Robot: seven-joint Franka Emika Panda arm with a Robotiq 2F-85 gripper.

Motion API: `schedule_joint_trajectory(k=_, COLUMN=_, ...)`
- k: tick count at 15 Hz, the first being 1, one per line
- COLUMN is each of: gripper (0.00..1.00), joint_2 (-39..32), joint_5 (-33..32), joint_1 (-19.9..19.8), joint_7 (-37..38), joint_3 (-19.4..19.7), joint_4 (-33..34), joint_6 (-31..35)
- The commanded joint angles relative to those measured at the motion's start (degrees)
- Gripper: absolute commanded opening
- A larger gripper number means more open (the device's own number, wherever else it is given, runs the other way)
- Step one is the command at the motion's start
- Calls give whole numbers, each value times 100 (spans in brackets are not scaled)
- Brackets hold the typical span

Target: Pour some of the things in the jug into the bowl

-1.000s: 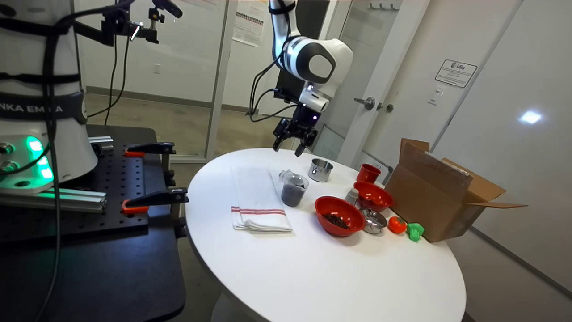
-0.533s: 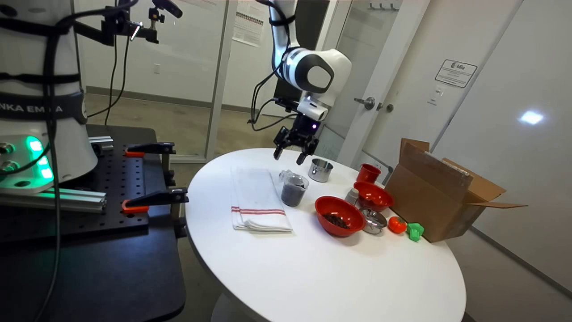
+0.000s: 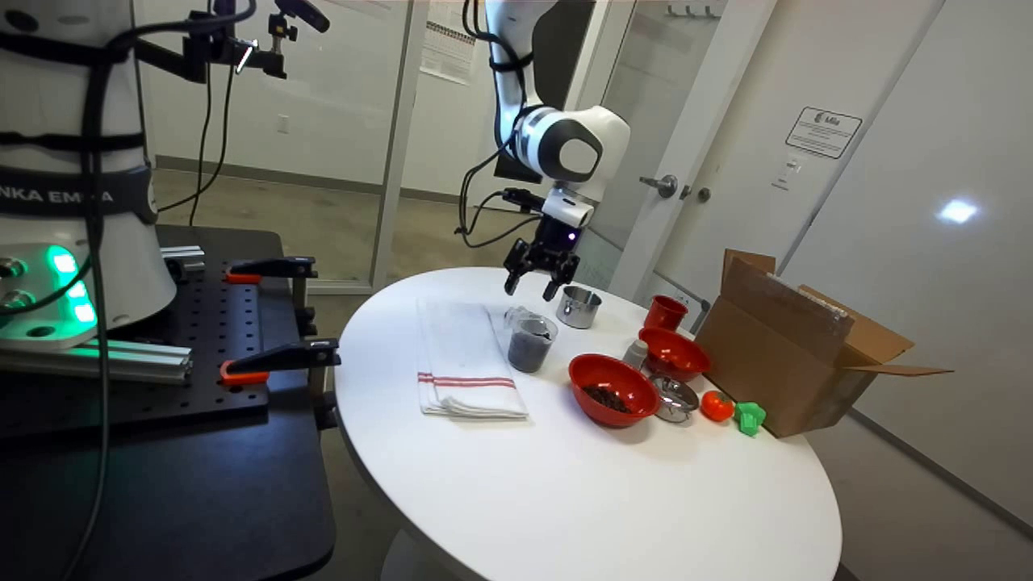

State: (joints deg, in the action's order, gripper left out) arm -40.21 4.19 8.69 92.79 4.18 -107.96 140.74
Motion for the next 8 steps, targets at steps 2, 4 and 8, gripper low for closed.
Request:
schedule_joint_trajectory(k=2, gripper=100, joint_2=-535, joint_5=-127, joint_1=252, joint_7=75, joint_3=104, joint_4=846, joint_6=-264)
schedule_joint_trajectory(k=4, gripper=100, joint_2=-691, joint_5=-69, joint_1=235, joint_7=41, joint_3=81, joint_4=999, joint_6=-403)
schedule_joint_trajectory(k=8, gripper=100, joint_2=-932, joint_5=-38, joint_1=216, joint_7=66, joint_3=119, joint_4=1175, joint_6=-561)
